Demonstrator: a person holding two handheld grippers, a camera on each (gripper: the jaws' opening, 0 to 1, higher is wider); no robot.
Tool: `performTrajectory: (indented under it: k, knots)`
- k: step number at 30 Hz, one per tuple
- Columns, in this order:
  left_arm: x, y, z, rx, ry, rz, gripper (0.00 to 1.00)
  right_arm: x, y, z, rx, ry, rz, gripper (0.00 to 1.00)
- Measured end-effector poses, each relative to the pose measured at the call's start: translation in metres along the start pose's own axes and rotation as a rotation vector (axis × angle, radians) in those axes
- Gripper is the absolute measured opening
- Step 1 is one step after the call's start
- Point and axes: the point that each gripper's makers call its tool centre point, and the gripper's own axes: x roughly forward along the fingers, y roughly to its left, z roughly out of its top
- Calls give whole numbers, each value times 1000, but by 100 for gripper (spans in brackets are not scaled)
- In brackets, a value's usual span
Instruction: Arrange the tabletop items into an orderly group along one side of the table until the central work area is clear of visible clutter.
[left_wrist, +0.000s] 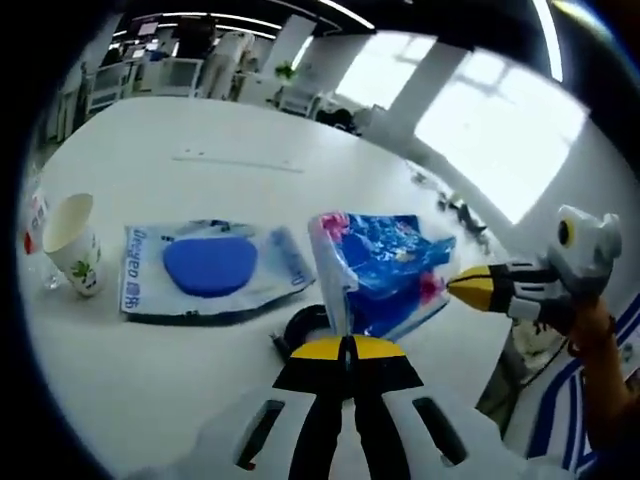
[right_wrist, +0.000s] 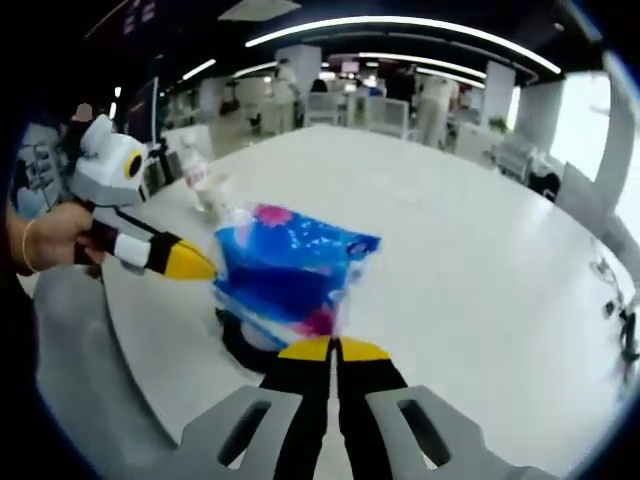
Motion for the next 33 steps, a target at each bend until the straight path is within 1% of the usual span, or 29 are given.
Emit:
performTrajectory:
  k: [4,6,9,10,11,12,16,18,22,26,29,30,33]
  knots:
    - [12,1,6,-41,-13,-7,0,3,-11,1,5,-2,-21,0]
    - [19,2,11,-71,-29,-9,0,5,-16,2,14,-5,-30,0]
    - [30,3,17,-92,-45,-16,0,9,-24,2,21,-8,-45,0]
    - [33,4,18,-96,-50,-19,0,10,-27,3,28,-12,-51,0]
    - [37,4,25,-84,-87,-19,0,11,-29,3,30,-17,-56,0]
    - [40,5,26,-64,-94,-15,0,12,-30,3,34,-19,-56,0]
    - [55,7,26,-101,-100,-30,0,17,-39,1,34,-19,-85,0]
    - [61,6,26,-112,-106,-36,0,21,-45,-1,48,-22,-97,0]
    - [73,5,26,-144,-113,-49,0,25,-55,-5,42,-10,-120,0]
    - [83,2,31,-138,-147,-66,1,28,-65,-6,52,-11,-131,0]
    - [89,5,32,-173,-149,-63,1,33,-72,-5,70,-26,-135,0]
    - [91,7,32,-203,-147,-58,1,35,-73,-5,81,-30,-131,0]
    - [95,7,33,-218,-151,-54,1,41,-78,-7,90,-33,-134,0]
